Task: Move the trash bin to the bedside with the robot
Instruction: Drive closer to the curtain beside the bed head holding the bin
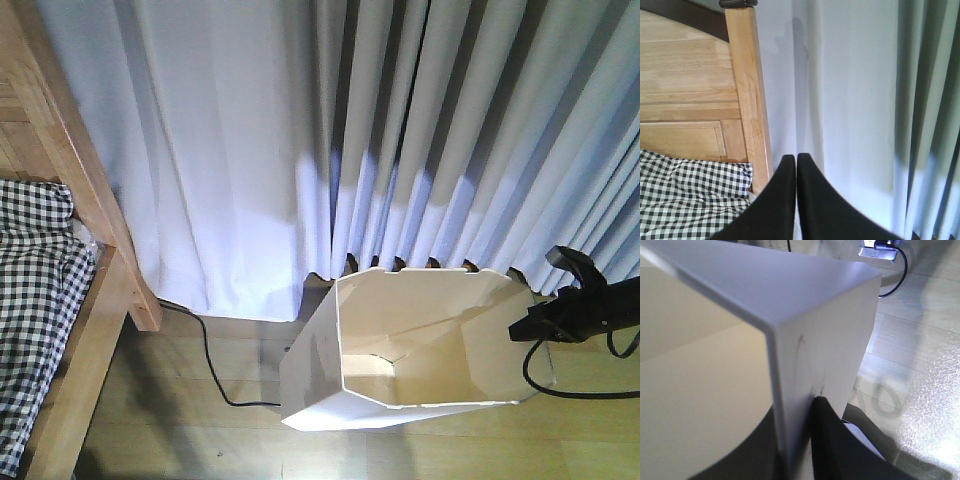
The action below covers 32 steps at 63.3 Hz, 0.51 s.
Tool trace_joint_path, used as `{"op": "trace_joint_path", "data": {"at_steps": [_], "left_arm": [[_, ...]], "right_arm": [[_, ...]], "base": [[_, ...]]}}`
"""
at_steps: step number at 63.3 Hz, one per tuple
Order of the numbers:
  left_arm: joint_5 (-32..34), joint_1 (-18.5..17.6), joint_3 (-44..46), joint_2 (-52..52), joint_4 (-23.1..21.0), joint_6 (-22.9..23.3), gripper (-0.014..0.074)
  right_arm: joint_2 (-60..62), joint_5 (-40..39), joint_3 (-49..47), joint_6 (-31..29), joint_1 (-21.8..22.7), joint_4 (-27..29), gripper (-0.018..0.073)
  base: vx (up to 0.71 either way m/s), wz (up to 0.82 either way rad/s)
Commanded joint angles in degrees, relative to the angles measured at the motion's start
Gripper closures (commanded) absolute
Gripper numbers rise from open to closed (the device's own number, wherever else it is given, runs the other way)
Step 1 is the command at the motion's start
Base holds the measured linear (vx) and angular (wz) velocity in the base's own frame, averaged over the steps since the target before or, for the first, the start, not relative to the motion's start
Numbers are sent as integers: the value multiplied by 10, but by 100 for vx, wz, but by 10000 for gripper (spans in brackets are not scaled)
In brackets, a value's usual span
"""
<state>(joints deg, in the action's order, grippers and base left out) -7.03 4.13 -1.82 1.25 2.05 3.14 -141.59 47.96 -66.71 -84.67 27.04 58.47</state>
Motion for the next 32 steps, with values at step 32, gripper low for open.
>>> {"op": "trace_joint_path", "data": {"at_steps": [32], "left_arm": [[41, -2, 14, 3, -1, 3, 603]], "right_arm": [[43, 133, -4, 0, 0, 51, 564]], "base": [[0, 0]]}}
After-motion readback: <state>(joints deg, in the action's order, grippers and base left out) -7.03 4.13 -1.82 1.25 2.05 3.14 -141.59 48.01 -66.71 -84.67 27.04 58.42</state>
